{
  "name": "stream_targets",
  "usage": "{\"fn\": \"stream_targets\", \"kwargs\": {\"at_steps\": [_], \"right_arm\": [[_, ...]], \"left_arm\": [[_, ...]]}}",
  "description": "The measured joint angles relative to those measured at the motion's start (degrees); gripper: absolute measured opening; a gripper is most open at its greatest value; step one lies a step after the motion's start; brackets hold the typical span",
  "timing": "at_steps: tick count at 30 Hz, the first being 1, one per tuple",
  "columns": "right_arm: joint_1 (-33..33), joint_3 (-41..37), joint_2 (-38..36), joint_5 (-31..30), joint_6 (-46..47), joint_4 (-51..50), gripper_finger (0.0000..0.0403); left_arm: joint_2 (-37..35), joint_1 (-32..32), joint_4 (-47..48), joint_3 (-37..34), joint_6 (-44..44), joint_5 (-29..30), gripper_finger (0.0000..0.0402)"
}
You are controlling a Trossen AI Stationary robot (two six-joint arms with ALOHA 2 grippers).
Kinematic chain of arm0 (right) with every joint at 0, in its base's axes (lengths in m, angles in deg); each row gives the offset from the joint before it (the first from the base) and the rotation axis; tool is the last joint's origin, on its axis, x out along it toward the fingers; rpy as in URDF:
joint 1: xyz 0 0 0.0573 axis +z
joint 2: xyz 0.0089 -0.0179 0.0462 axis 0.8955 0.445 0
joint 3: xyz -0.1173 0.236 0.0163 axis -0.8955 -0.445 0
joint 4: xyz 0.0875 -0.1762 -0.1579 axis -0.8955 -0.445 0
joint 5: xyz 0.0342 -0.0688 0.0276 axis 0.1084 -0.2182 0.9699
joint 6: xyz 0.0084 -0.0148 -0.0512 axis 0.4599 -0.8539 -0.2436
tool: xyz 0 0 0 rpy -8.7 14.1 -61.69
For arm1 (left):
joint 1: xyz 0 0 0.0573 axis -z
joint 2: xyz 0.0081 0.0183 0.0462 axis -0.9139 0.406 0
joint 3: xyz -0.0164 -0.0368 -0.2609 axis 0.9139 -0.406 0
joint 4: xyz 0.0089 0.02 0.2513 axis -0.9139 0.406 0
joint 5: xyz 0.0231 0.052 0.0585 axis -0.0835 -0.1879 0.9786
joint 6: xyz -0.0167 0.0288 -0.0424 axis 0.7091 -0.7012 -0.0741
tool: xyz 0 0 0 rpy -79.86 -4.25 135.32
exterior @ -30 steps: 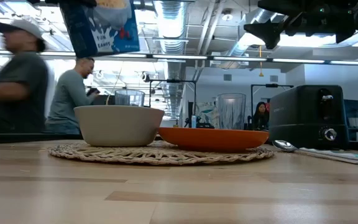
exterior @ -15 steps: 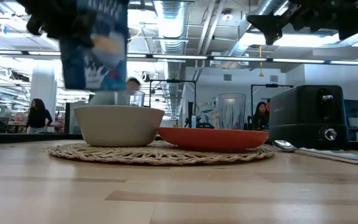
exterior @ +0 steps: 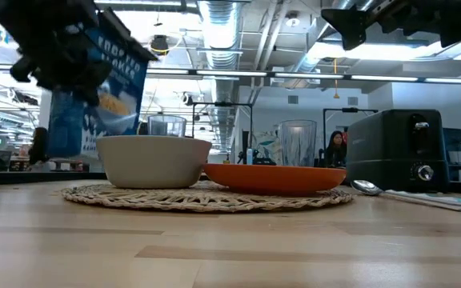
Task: Arrange a breakfast setting
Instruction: Pour the cereal into the gray bowl
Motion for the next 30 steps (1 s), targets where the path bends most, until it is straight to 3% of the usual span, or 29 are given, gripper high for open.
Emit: {"fn": "stream_targets", "kwargs": {"at_steps": [5,12,25,30], "right_arm": [[1.07,0.0,0.0,-0.04,-0.24,0.05,0.0388],[1.76,0.0,0.0,-0.07,-0.45,0.75,0.0388],[1.74,0.0,0.24,-1.05,-0.4,1.0,0.0388],[1.78,0.0,2.26,-1.22,0.26,2.16,0.0388]], "left_arm": [[0.83,-0.05,-0.91,-5.8,5.51,0.08,0.0188],[0.77,-0.05,-5.02,-10.18,6.2,1.45,0.0196],[0.77,-0.07,-2.95,-6.17,3.72,-6.52,0.0323],[0.77,-0.05,-2.43,-4.23,1.97,-11.23,0.0349]]}}
